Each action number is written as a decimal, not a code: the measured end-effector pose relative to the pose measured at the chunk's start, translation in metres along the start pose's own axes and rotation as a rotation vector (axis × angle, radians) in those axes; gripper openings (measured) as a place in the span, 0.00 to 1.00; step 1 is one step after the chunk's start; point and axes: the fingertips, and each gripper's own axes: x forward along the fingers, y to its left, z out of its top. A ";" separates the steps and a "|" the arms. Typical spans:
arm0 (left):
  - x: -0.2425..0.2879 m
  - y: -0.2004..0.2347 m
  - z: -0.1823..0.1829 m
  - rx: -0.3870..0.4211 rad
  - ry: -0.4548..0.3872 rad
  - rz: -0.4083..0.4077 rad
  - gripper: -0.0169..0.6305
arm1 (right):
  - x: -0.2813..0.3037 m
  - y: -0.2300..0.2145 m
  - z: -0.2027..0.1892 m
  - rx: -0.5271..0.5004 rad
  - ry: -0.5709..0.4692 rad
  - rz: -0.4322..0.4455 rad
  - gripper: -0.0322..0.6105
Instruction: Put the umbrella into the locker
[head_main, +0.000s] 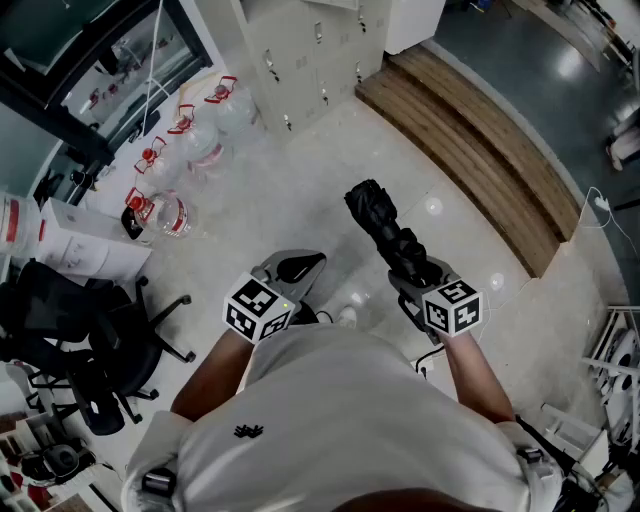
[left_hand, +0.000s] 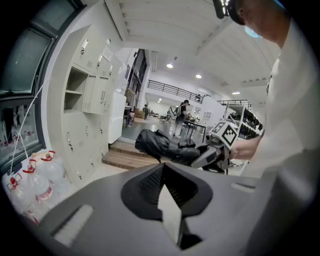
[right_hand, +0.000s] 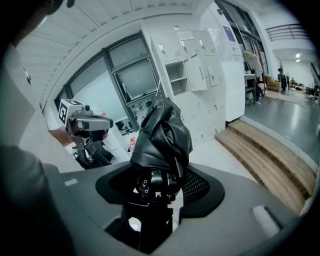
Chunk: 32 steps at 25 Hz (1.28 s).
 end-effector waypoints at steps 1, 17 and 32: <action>0.002 0.004 0.001 -0.007 -0.007 0.006 0.11 | 0.003 -0.004 0.005 -0.004 -0.003 -0.001 0.44; 0.113 0.110 0.070 0.041 -0.016 -0.043 0.11 | 0.058 -0.107 0.112 0.004 0.006 -0.032 0.44; 0.206 0.237 0.166 -0.024 -0.058 0.050 0.11 | 0.167 -0.240 0.286 -0.074 0.000 0.060 0.44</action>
